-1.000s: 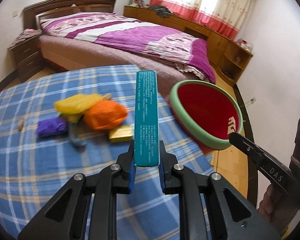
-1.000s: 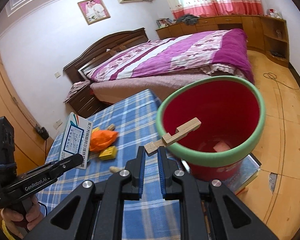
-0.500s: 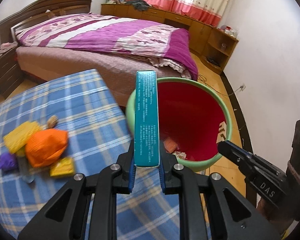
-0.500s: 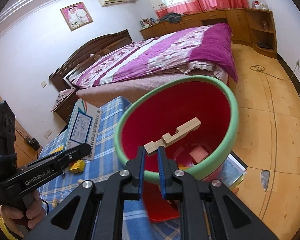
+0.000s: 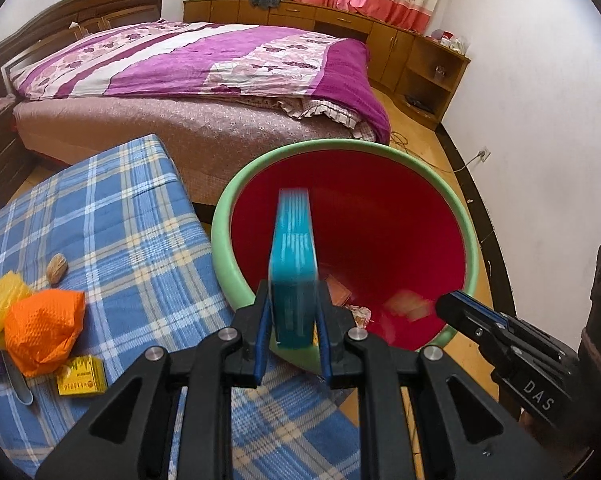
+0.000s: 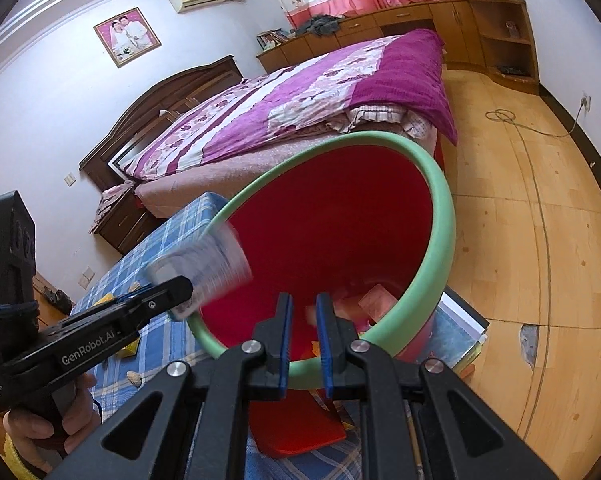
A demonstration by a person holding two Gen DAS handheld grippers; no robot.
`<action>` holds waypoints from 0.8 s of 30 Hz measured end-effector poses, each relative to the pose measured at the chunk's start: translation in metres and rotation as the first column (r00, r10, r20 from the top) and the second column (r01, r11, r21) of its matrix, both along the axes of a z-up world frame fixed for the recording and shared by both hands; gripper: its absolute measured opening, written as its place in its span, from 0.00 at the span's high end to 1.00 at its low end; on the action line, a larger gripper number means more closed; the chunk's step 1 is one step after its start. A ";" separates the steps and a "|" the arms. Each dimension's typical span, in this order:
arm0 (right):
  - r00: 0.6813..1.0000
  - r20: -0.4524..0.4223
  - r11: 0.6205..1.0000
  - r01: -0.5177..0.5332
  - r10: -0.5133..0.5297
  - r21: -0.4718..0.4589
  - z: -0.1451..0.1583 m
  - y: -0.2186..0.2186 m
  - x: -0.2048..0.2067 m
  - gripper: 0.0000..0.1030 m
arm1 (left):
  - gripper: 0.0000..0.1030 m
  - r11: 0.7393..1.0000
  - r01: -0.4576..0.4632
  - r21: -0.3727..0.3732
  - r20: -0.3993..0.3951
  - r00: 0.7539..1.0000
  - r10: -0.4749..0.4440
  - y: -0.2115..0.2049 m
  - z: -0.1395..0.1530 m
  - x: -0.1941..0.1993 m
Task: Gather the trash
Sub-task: 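Open the right tool to drop the stick while the left tool drops the box into the bucket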
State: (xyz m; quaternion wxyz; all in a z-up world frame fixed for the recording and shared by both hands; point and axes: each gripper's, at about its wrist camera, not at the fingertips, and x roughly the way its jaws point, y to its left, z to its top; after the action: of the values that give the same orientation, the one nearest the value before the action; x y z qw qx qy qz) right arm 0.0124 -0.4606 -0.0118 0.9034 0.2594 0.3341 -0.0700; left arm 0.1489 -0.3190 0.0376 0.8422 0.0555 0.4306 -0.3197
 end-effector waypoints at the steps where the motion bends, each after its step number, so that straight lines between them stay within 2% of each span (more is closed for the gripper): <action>1: 1.000 -0.001 1.000 0.002 -0.002 0.001 -0.001 0.000 0.000 0.85 | 0.81 1.000 0.004 0.000 -0.004 1.000 -0.004 -0.001 0.000 0.000; 3: 1.000 0.000 1.000 0.005 -0.005 0.003 -0.001 -0.001 0.000 0.85 | 0.77 1.000 0.005 0.003 -0.008 1.000 -0.005 -0.002 -0.002 0.001; 5: 1.000 0.002 1.000 0.008 -0.008 0.006 -0.001 -0.001 -0.001 0.85 | 0.68 1.000 -0.003 0.008 0.000 1.000 0.003 -0.002 -0.002 0.001; 15: 0.999 0.029 1.000 0.016 -0.017 0.023 0.004 -0.002 -0.010 0.69 | 0.66 0.999 -0.032 0.000 0.002 0.999 0.032 0.014 0.004 -0.007; 24: 0.999 0.051 1.000 -0.007 0.006 0.020 0.015 0.014 -0.016 0.60 | 0.64 0.995 -0.090 -0.035 0.007 0.996 0.090 0.045 0.017 -0.019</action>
State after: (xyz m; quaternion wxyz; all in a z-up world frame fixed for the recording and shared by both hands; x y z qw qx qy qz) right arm -0.0040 -0.4469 0.0036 0.9093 0.2689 0.3123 -0.0569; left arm 0.1297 -0.2738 0.0545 0.8584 0.0226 0.4235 -0.2886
